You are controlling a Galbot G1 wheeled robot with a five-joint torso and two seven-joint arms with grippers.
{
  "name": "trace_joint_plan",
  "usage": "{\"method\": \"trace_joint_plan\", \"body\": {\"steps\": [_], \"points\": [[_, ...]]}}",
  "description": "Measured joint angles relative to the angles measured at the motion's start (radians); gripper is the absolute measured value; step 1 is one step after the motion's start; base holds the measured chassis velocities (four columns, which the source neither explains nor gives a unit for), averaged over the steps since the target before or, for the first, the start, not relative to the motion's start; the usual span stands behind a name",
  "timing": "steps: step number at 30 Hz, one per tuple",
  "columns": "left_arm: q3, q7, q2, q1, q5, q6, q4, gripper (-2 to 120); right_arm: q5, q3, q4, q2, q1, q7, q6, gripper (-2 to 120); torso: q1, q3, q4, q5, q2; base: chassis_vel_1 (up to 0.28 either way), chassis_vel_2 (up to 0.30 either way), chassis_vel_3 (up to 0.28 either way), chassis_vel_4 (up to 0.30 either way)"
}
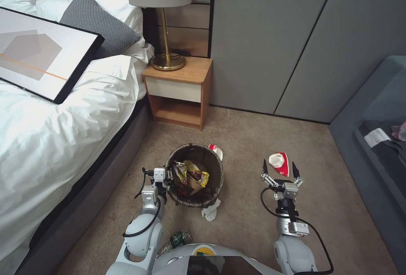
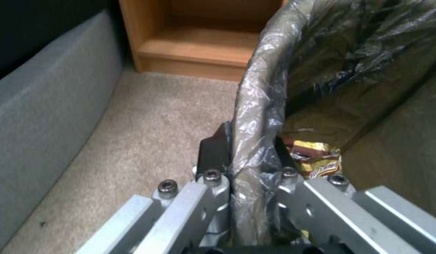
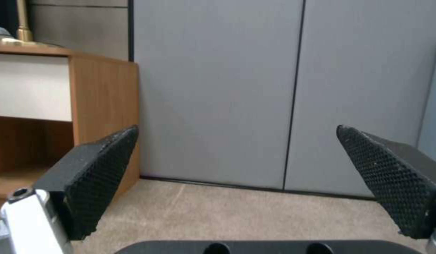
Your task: Pick up the trash bin, then pick up the garbage from the floor and place it into the trash bin.
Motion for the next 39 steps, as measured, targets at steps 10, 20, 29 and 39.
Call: {"method": "trace_joint_plan", "body": {"steps": [10, 20, 29, 39], "points": [[0.001, 0.0, 0.001, 0.0, 0.0, 0.0, 0.0, 5, -0.012, 0.005, -0.019, -0.006, 0.021, -0.02, 0.031, 100, 0.0, 0.0, -0.0001, 0.0, 0.0, -0.108, 0.097, 0.103, -0.107], [0.002, -0.001, 0.003, 0.0, 0.0, -0.001, 0.0, 5, -0.034, 0.016, -0.031, -0.011, 0.038, -0.026, 0.047, 100, 0.0, 0.0, -0.0002, 0.0, 0.0, 0.0, 0.0, 0.0, 0.0], [0.002, -0.002, 0.003, 0.001, 0.0, 0.001, -0.002, 5, -0.06, 0.055, -0.031, -0.045, 0.087, 0.006, -0.033, 100, 0.0, 0.0, -0.0002, 0.0, 0.0, 0.0, 0.0, 0.0, 0.0], [0.0, -0.002, 0.002, 0.003, 0.001, 0.002, -0.007, 5, -0.045, 0.09, -0.045, -0.088, 0.166, -0.022, -0.135, 100, 0.0, 0.0, 0.0, 0.0, 0.0, 0.0, 0.0, 0.0, 0.0]]}}
